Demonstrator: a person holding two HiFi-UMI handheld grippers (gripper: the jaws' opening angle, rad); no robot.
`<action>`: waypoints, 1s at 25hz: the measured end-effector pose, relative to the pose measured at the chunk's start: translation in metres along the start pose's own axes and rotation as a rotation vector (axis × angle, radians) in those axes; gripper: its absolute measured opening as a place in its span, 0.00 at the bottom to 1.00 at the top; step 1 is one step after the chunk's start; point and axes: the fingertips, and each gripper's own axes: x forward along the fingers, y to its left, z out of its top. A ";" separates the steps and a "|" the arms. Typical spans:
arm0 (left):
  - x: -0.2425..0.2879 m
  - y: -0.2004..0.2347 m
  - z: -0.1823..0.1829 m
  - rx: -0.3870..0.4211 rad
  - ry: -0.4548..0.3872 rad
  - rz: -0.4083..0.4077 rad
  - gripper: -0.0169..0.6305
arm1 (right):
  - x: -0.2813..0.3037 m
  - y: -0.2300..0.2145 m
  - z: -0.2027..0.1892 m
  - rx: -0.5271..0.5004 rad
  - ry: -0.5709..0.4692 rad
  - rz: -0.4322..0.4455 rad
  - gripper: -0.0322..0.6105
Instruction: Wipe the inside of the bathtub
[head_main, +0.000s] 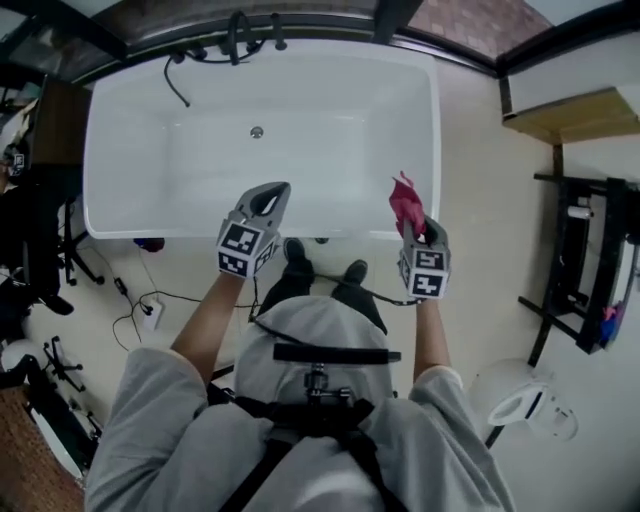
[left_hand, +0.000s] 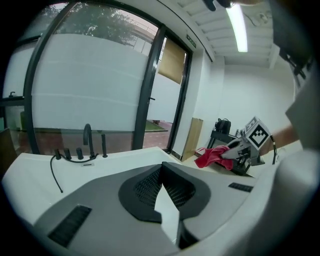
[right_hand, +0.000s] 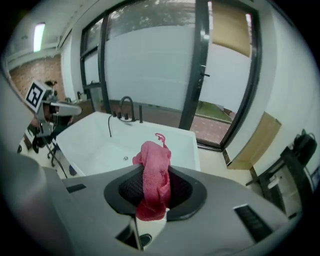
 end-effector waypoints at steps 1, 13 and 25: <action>-0.012 -0.002 0.007 -0.003 -0.009 0.014 0.03 | -0.012 0.002 0.006 0.049 -0.028 0.013 0.20; -0.096 -0.044 0.027 -0.072 -0.110 0.202 0.04 | -0.098 -0.029 0.012 0.272 -0.274 0.132 0.20; -0.166 -0.095 0.030 -0.037 -0.133 0.316 0.04 | -0.155 -0.019 -0.025 0.265 -0.342 0.240 0.20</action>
